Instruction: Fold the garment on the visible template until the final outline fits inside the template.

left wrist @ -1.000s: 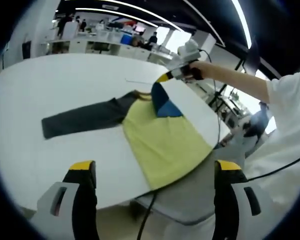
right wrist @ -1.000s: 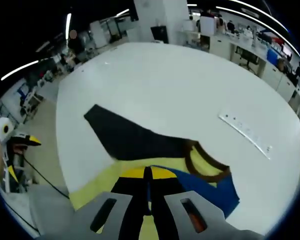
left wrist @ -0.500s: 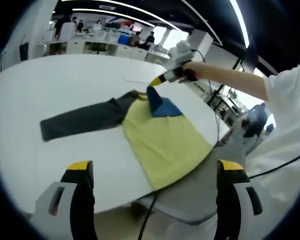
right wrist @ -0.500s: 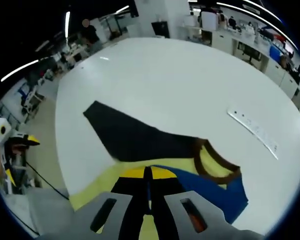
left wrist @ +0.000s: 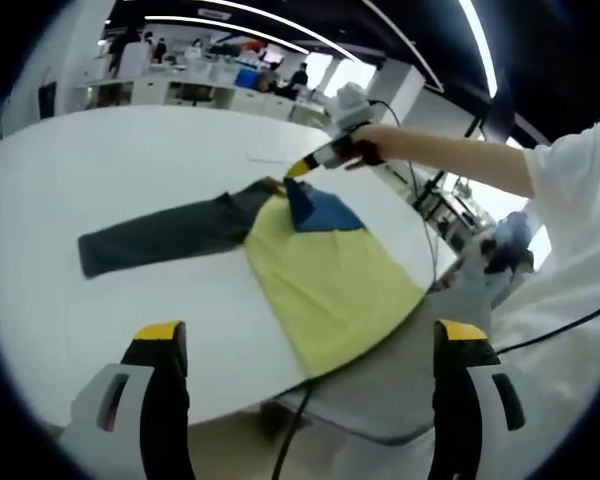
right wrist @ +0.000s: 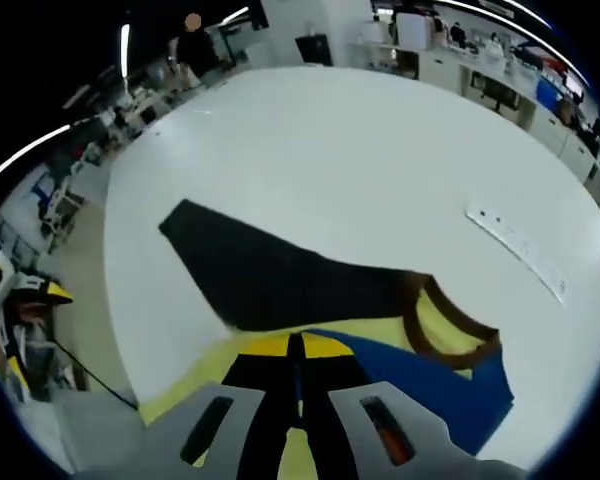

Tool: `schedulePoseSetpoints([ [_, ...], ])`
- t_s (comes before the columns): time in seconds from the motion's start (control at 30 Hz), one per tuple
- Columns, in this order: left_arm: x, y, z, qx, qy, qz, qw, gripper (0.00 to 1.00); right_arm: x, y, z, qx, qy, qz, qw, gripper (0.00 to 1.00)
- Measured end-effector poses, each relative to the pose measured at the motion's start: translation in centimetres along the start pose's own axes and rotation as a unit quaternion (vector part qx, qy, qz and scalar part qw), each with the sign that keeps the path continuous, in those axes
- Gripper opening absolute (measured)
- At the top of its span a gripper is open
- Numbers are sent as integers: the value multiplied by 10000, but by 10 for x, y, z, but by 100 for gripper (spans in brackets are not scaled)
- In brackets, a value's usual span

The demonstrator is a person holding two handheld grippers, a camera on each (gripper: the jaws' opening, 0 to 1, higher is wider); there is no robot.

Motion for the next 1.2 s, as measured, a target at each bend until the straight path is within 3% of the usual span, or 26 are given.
schedulePoseSetpoints([
  [0.67, -14, -12, 8, -20, -79, -175, 9998, 99, 3, 6, 34, -110, -163, 97, 9998, 2],
  [1.2, -14, -18, 13, 38, -151, -245, 9996, 99, 6, 12, 66, -150, -359, 62, 9992, 2],
])
Point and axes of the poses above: the point that each gripper's makers call its tool centre point, and the gripper's own axes: z roughly forward along the fingers, y roughly to its right, x roughly out of its top, the point moved 2 cm from there along -z, roughly backward along the fingers, and after that the axes turned 1 degree about x, right-handed, at the moved point
